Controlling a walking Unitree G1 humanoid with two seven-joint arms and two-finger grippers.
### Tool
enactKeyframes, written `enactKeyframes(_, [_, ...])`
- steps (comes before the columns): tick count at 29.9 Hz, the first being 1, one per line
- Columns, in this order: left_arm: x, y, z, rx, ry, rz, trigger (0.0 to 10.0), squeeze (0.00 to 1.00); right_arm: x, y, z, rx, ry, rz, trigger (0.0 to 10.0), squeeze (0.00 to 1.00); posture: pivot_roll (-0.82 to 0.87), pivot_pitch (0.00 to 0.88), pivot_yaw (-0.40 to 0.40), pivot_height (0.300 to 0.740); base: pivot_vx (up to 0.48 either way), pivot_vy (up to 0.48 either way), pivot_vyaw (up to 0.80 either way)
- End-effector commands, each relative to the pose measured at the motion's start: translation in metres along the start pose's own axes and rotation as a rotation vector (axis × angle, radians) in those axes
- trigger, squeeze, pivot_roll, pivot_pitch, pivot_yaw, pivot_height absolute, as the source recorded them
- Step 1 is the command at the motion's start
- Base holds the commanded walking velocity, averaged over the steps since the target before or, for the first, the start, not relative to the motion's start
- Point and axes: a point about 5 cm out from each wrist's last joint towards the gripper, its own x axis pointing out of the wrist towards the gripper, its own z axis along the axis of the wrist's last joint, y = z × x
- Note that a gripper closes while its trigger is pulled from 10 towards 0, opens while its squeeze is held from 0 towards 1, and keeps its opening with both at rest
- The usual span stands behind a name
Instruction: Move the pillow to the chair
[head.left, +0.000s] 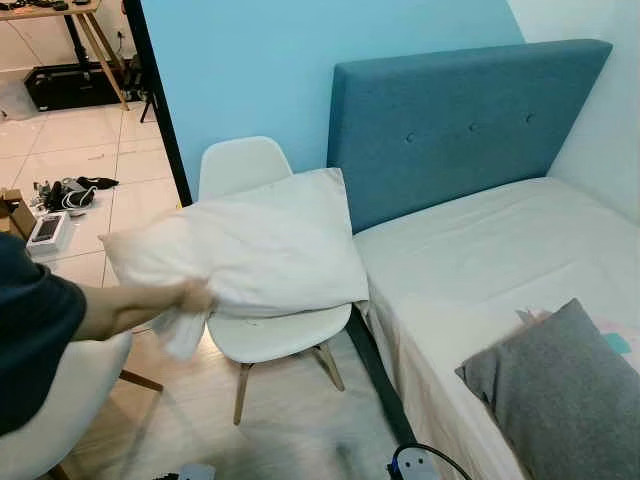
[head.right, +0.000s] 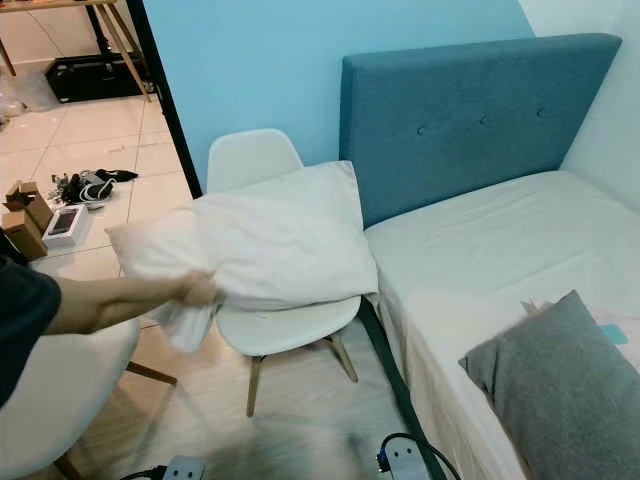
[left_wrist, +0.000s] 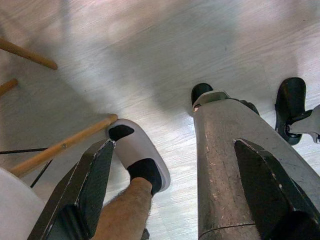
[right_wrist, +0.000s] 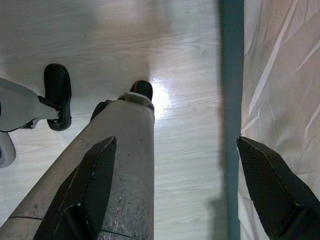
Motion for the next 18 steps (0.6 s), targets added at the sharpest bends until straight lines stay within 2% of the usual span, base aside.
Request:
enactKeyframes(1, [-0.0038, -0.0079, -0.0199, 0.009, 0.078, -0.032, 10.0, 0.00, -0.0004, 0.0011, -0.0099, -0.020, 0.036, 0.007, 10.0, 0.00, -0.08, 0.081, -0.019, 0.740, 0.000, 0.000, 0.00])
enactKeyframes(18, [-0.0038, -0.0083, -0.0194, 0.013, 0.076, -0.034, 10.0, 0.00, -0.0004, 0.0001, -0.0099, -0.027, 0.036, 0.009, 10.0, 0.00, -0.09, 0.080, -0.019, 0.740, 0.000, 0.000, 0.00])
